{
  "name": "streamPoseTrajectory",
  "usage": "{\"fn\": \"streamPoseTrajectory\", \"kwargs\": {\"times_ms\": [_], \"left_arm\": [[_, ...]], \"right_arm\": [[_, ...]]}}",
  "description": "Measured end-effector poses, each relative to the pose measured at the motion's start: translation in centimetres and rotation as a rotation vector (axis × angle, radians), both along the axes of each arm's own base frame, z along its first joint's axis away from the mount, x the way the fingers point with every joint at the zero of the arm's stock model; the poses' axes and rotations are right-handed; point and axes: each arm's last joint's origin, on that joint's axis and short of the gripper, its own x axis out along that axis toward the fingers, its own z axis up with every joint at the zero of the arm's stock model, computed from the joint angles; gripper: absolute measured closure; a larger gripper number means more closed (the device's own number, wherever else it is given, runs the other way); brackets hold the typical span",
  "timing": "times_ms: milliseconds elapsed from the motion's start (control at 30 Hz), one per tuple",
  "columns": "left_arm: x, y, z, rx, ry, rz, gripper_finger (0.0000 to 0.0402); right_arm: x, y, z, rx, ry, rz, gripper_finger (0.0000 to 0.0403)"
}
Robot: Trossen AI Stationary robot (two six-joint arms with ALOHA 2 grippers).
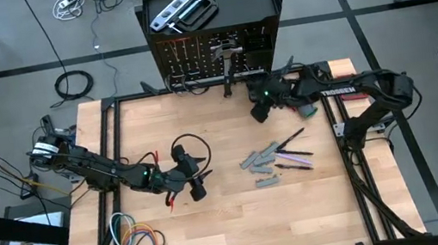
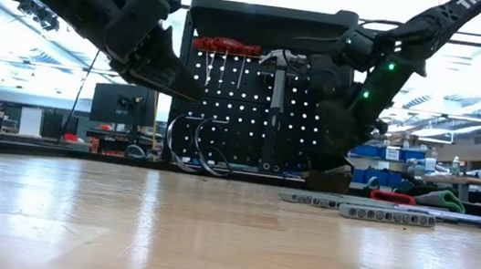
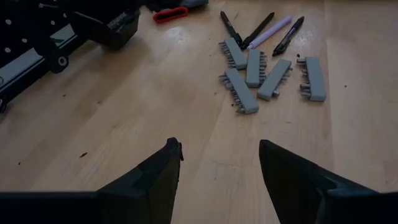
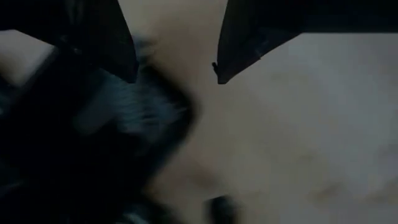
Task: Hang tools onto peg board
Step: Put the terminal block into the bottom basket of the peg board
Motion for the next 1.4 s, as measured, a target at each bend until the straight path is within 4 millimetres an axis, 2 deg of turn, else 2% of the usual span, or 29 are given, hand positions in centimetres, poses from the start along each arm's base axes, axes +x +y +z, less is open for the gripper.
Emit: {"fn": "streamPoseTrajectory", "kwargs": {"times_ms": [133, 267, 400, 500, 667, 800, 900, 1267, 1400], "left_arm": [[0.0, 0.0, 0.0, 0.000, 0.002, 0.001, 0.0184], [0.0, 0.0, 0.0, -0.001, 0.001, 0.001, 0.0184], [0.0, 0.0, 0.0, -0.001, 0.001, 0.001, 0.0184], [0.0, 0.0, 0.0, -0.002, -0.001, 0.001, 0.0184], [0.1, 0.0, 0.1, -0.005, -0.011, 0.001, 0.0184], [0.1, 0.0, 0.1, -0.004, -0.012, 0.001, 0.0184], [0.1, 0.0, 0.1, 0.002, -0.015, -0.003, 0.0184], [0.1, 0.0, 0.1, 0.006, -0.014, -0.005, 0.0184], [0.1, 0.0, 0.1, 0.006, -0.011, -0.005, 0.0184]], "right_arm": [[1.4, 3.6, 0.1, 0.072, -0.027, 0.185, 0.0178], [3.1, 8.9, 0.0, 0.181, -0.074, 0.457, 0.0178], [3.5, 14.4, -0.5, 0.243, -0.046, 0.671, 0.0182], [3.1, 17.2, -0.5, 0.278, -0.033, 0.730, 0.0191], [2.5, 20.1, -0.6, 0.382, -0.042, 0.695, 0.0204], [2.2, 21.7, -1.3, 0.401, -0.012, 0.684, 0.0207], [2.1, 22.2, -2.2, 0.391, 0.031, 0.659, 0.0207], [2.7, 21.8, -6.9, 0.312, 0.263, 0.635, 0.0209], [2.7, 21.9, -7.6, 0.270, 0.295, 0.655, 0.0229]]}}
